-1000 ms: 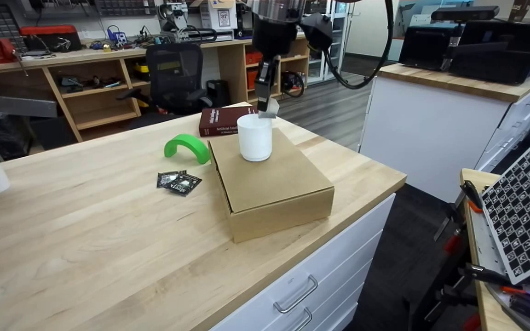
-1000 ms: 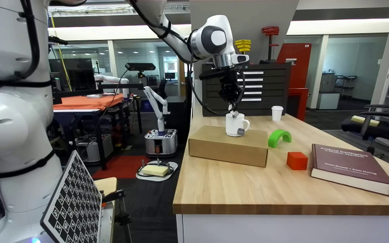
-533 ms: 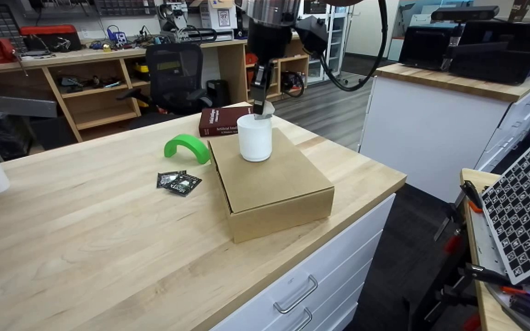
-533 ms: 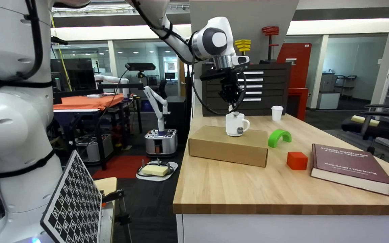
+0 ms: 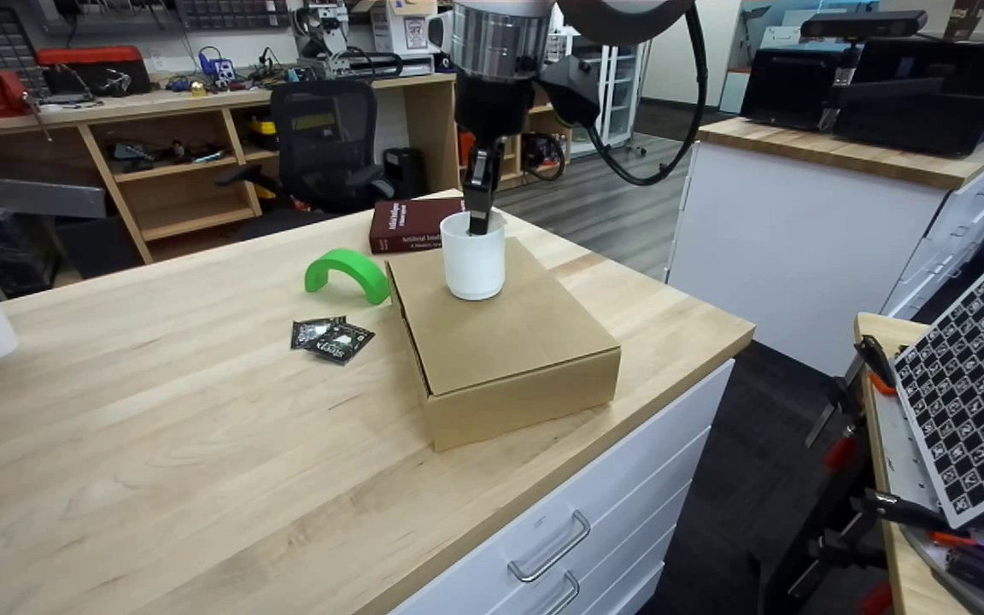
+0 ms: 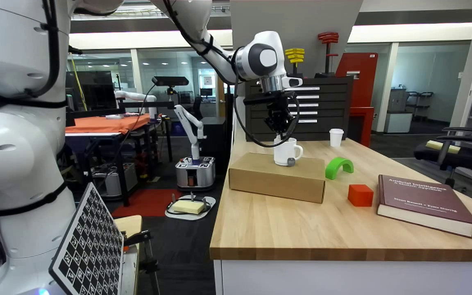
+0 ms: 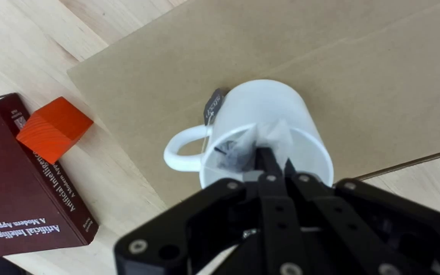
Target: Put the teabag in the mug
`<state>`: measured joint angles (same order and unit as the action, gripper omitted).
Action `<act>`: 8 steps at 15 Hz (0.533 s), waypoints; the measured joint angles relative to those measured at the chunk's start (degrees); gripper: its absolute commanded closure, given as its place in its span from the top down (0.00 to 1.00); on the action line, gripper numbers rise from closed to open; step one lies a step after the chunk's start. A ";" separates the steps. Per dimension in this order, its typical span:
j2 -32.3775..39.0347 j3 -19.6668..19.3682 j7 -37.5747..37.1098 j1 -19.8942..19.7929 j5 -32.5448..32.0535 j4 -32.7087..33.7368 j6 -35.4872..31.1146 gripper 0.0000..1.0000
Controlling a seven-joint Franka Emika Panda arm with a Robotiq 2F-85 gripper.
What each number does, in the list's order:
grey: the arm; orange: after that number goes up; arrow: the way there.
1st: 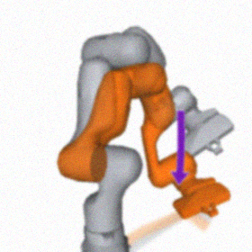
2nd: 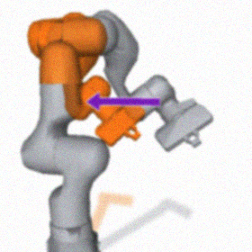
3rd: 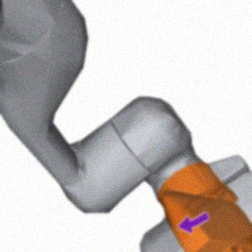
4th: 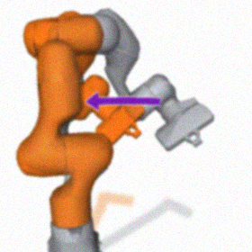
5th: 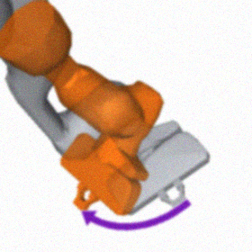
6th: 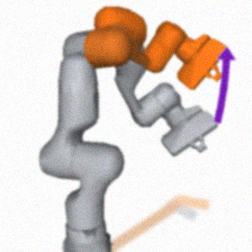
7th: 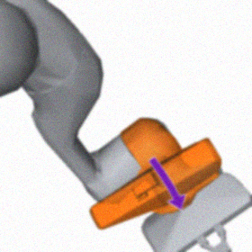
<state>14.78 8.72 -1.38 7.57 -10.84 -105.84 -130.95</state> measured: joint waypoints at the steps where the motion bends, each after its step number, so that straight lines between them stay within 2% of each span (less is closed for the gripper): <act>1: 0.19 0.02 0.19 0.00 0.00 0.35 0.00 0.29; 8: 1.01 -0.08 0.49 0.00 0.00 2.02 -0.03 0.73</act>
<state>15.79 8.64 -0.88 7.57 -10.84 -103.82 -130.99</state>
